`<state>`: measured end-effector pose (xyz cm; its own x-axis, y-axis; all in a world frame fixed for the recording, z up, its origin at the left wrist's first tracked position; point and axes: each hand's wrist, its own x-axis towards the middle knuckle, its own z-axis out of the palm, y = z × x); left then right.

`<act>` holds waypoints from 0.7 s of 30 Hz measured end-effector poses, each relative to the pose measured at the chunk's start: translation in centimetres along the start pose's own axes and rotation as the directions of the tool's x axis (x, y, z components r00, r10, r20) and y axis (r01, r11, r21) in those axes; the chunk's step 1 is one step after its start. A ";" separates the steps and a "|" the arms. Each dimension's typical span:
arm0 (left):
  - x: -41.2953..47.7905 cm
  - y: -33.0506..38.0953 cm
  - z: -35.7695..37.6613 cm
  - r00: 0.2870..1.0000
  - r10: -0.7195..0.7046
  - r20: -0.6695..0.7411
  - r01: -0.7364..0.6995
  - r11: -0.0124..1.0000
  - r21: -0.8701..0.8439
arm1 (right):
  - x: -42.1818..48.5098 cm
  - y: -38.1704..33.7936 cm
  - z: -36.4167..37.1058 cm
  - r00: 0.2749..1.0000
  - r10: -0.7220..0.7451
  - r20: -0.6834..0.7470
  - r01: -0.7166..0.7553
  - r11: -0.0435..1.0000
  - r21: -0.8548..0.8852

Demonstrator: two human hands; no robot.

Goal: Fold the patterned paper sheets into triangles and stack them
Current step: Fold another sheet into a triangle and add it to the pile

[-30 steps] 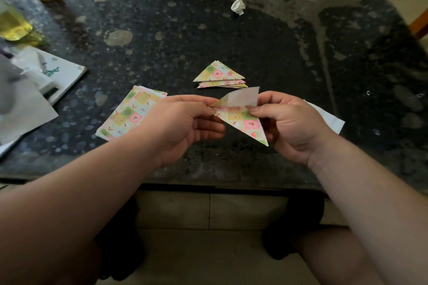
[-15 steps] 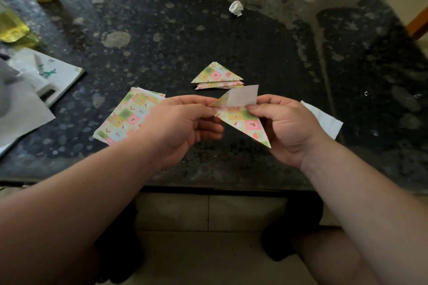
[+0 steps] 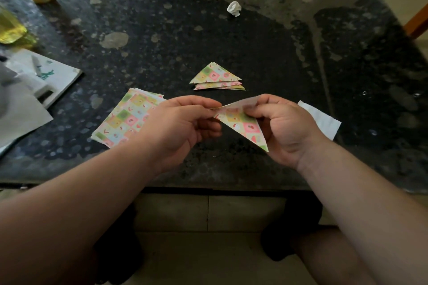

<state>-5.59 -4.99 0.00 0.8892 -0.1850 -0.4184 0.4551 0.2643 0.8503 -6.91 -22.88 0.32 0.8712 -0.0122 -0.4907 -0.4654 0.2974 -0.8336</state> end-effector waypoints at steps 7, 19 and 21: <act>0.2 0.0 0.0 0.998 -0.059 0.013 0.060 0.995 -0.077 | -0.3 -0.2 0.1 1.000 -0.020 0.024 0.020 1.000 0.023; 0.2 0.0 -0.3 0.991 -0.122 0.059 0.120 0.992 0.035 | -0.1 -0.2 -0.2 0.992 -0.031 0.121 0.033 0.999 -0.013; 0.2 0.0 -0.4 0.983 -0.163 0.078 0.162 0.987 0.022 | 0.0 -0.2 -0.4 0.990 -0.041 0.133 0.048 0.998 -0.049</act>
<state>-5.42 -4.69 -0.21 0.7965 -0.2988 -0.5256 0.5922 0.2103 0.7779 -6.92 -23.35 0.37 0.9026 0.1027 -0.4181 -0.4303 0.2494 -0.8675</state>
